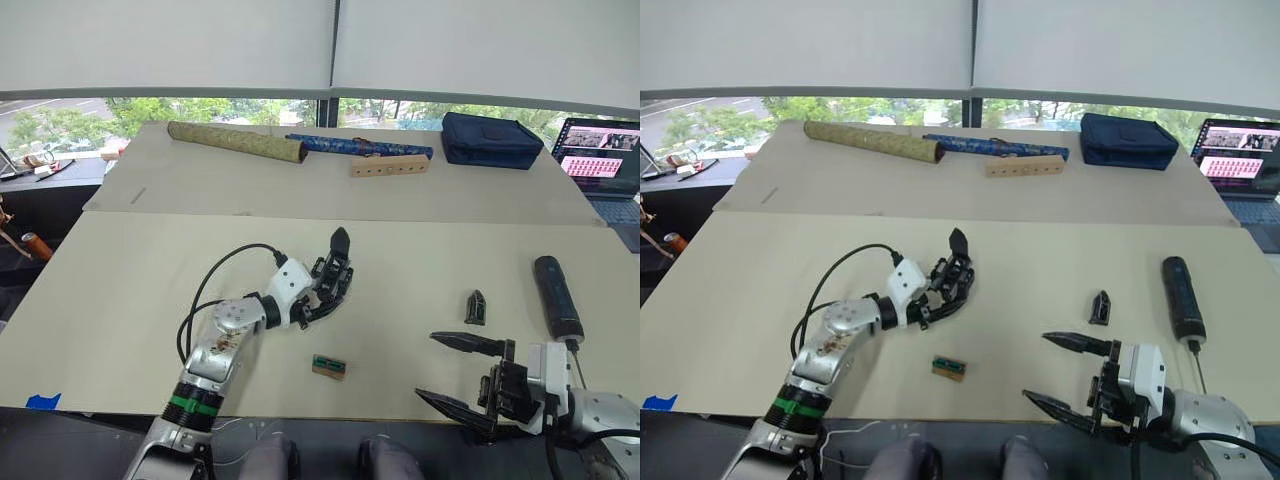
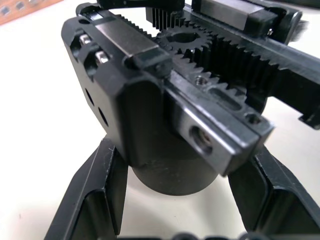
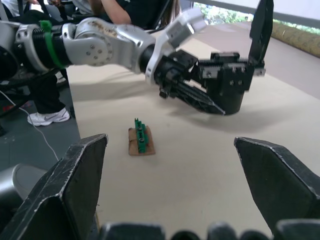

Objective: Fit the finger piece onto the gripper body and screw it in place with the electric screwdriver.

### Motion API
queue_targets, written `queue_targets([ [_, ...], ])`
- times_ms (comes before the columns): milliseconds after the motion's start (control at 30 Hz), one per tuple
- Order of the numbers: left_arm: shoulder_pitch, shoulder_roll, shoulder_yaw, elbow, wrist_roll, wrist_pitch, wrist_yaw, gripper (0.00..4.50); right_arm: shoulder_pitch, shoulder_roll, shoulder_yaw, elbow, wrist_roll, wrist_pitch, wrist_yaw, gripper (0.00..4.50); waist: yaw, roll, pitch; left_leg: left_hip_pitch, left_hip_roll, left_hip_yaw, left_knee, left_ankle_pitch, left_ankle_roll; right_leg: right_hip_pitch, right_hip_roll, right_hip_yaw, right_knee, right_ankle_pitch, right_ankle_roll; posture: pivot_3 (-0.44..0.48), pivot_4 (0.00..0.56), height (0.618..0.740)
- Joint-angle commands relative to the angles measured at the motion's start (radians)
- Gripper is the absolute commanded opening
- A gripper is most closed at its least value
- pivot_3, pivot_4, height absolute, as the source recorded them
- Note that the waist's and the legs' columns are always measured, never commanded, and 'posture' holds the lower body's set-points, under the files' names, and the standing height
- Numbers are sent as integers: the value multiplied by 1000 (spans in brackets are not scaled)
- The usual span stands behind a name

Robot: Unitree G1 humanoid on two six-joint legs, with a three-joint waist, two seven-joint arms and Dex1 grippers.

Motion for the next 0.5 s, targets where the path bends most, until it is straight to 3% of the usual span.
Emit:
queue_targets([
  [33, 28, -15, -18, -104, 9, 11, 55, 2300, -3, 0, -13, -11, 7, -24, 9, 4500, -1, 0, 0, 0, 0, 0, 0, 0, 0, 0, 0, 0, 0, 0, 0, 0, 150, 740],
  [500, 117, -33, -66, -102, 36, -6, 148, 2300, -17, -12, -23, -4, 9, -14, 20, 4500, 0, 0, 0, 1, 0, 0, 0, 0, 0, 0, 0, 0, 0, 0, 0, 0, 150, 740],
])
